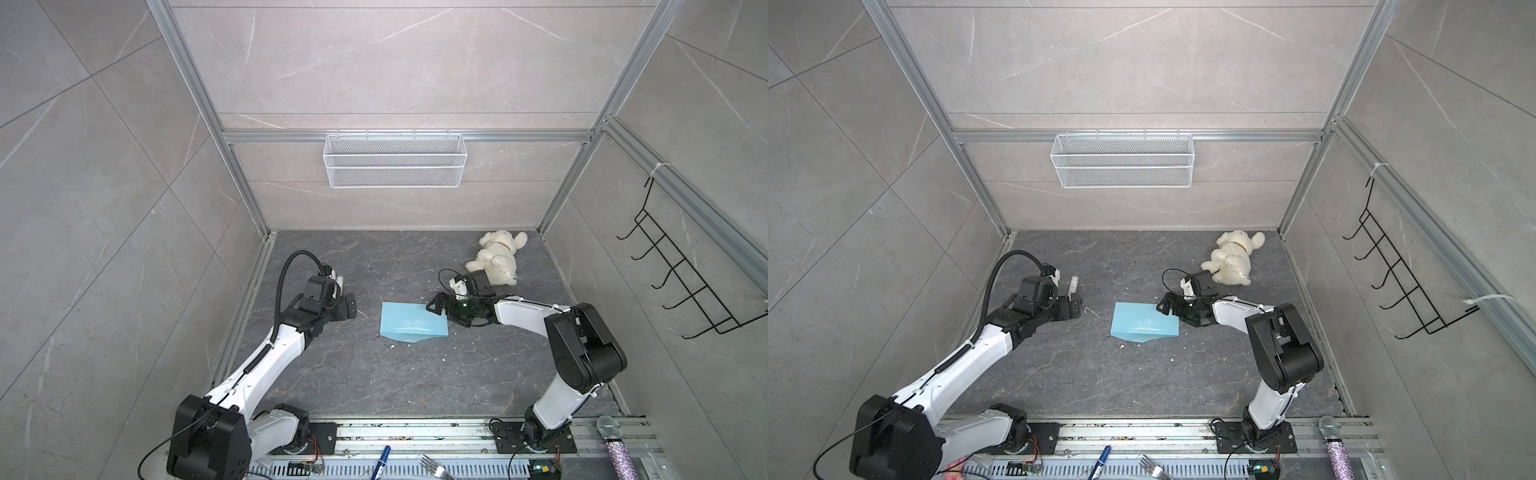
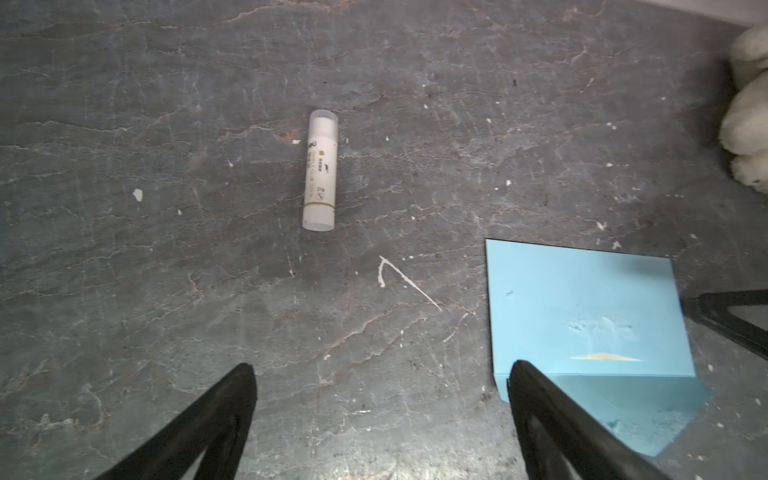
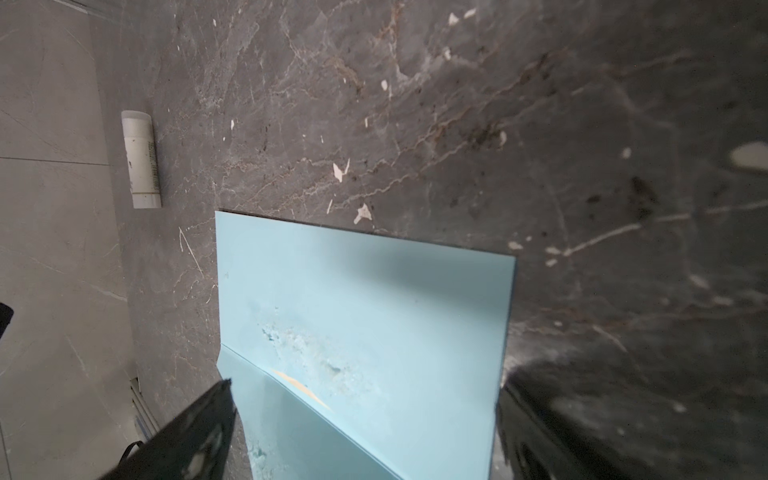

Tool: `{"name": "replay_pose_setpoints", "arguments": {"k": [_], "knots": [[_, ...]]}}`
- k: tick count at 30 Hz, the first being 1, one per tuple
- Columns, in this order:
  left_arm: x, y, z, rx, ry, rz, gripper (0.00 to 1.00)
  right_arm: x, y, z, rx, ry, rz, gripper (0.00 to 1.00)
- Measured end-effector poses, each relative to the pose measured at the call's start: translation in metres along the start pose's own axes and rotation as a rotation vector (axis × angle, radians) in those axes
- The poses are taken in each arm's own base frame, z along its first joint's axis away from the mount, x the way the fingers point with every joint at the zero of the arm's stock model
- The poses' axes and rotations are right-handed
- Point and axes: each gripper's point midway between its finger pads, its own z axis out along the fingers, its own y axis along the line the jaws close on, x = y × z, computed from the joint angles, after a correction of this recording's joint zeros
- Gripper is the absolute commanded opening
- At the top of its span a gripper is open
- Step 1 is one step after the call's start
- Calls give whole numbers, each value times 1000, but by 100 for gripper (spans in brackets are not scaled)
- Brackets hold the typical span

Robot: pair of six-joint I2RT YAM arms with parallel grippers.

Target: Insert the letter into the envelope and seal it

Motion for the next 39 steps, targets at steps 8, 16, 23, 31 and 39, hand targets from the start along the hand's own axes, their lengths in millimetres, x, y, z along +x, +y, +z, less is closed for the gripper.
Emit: {"name": "replay_pose_setpoints", "arguments": {"k": [8,16,23,31,39], "knots": [[-1,15,43,-66,129,45,89,-1,1,-17,47,-22,-2,99],[-16,25,86,-103,214,88,75,-19,45,-94,5,-210,-139,99],[-22,36,116,-125,265,101,67,-10,41,-104,38,-205,-160,99],[-19,43,133,-124,309,103,58,1,30,-99,60,-171,-147,99],[-18,47,143,-120,339,101,50,6,26,-100,70,-162,-142,99]]}}
